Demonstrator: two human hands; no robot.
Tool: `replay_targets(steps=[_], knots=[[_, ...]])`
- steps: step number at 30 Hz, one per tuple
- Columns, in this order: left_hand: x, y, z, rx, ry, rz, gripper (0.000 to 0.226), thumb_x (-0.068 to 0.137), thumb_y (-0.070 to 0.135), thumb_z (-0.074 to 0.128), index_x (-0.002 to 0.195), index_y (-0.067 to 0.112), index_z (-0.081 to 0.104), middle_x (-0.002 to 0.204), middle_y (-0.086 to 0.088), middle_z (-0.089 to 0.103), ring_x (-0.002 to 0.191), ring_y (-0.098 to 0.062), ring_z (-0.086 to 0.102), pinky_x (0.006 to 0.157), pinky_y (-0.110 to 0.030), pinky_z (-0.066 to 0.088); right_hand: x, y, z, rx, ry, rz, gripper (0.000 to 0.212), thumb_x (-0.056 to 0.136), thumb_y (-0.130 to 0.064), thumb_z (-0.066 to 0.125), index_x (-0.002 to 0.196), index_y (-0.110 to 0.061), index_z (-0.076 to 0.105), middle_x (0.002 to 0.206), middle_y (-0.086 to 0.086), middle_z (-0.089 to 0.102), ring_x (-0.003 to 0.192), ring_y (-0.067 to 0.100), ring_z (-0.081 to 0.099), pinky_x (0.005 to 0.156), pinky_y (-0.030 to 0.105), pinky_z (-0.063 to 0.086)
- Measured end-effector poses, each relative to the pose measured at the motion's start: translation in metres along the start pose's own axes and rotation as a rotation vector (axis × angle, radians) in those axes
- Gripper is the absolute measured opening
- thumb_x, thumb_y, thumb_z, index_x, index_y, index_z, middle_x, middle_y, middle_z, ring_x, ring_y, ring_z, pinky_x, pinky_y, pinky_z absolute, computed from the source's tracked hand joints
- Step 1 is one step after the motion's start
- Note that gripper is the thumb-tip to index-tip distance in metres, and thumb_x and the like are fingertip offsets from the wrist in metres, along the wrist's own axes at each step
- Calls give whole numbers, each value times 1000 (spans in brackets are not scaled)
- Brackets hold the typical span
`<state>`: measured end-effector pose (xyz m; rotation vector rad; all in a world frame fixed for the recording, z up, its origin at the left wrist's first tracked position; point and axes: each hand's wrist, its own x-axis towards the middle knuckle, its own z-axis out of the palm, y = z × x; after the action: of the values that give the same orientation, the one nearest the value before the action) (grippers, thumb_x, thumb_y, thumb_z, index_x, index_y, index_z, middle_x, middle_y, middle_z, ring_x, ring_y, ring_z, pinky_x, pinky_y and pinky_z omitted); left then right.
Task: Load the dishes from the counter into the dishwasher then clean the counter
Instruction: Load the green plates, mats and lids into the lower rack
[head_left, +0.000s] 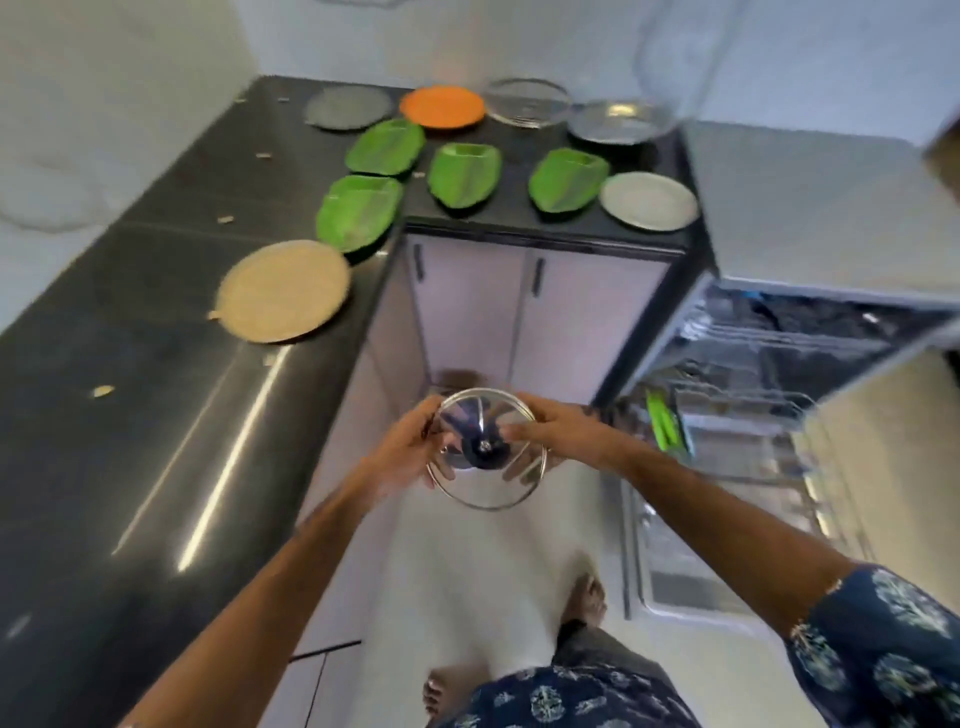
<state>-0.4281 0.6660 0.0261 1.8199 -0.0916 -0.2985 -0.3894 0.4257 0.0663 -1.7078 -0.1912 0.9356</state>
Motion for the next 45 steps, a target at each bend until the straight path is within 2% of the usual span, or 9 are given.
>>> replay_targets(steps=[5,10,16,20,23,28,31,41,45], knots=[[81,19,119,234,-345,-18,27,97,2,51,104,27,57,87,5,68,61,-27,71,44,-33,49,-67,86,-87,164,76,129,38,98,-15,59,135,-19,53,114,21,70,98,48,68,88,62,54],[155,22,238,256,-372,-82,18,97,11,57,104,28,55,93,5,66,75,-11,69,58,-36,53,-108,169,-175,305,280,200,35,98,-11,53,132,-20,57,104,23,72,93,42,71,84,54,58],[238,-15,353,266,-498,-176,24,96,10,62,117,18,53,112,-1,61,94,-5,60,76,-8,44,-119,275,-250,379,632,312,37,86,-4,56,114,-25,69,96,9,75,85,26,72,84,44,56],[279,-61,406,360,-597,-246,23,95,10,61,113,22,55,123,-11,60,98,-16,61,74,-17,44,-116,354,-278,403,727,416,44,84,-9,62,125,-26,64,107,8,74,82,24,76,82,47,60],[307,-101,439,453,-650,-227,24,96,7,58,113,23,56,128,-9,56,112,-17,58,90,-19,43,-105,408,-295,344,838,515,47,89,-9,55,134,-24,56,114,9,69,81,20,75,77,44,62],[359,-177,481,627,-652,-103,36,88,25,58,122,15,61,124,-6,55,121,-25,52,106,-36,39,-66,494,-323,99,1021,688,33,99,-24,49,131,-29,53,99,12,69,80,26,66,74,36,54],[387,-215,500,720,-637,-8,44,87,23,64,130,16,55,130,-9,51,123,-30,49,103,-47,41,-36,536,-341,-39,1036,725,44,97,-13,48,138,-29,49,89,9,67,77,28,64,79,40,57],[432,-288,534,735,-732,58,57,92,18,66,144,9,44,154,-15,33,143,-31,31,114,-47,32,35,610,-362,-234,1006,766,56,94,-5,52,143,-28,39,84,7,62,67,25,62,58,32,51],[433,-292,543,753,-730,91,56,93,18,65,144,8,44,158,-17,27,145,-31,27,115,-42,27,42,617,-357,-283,974,833,53,97,-6,52,143,-25,36,87,11,67,69,27,66,63,41,60]])
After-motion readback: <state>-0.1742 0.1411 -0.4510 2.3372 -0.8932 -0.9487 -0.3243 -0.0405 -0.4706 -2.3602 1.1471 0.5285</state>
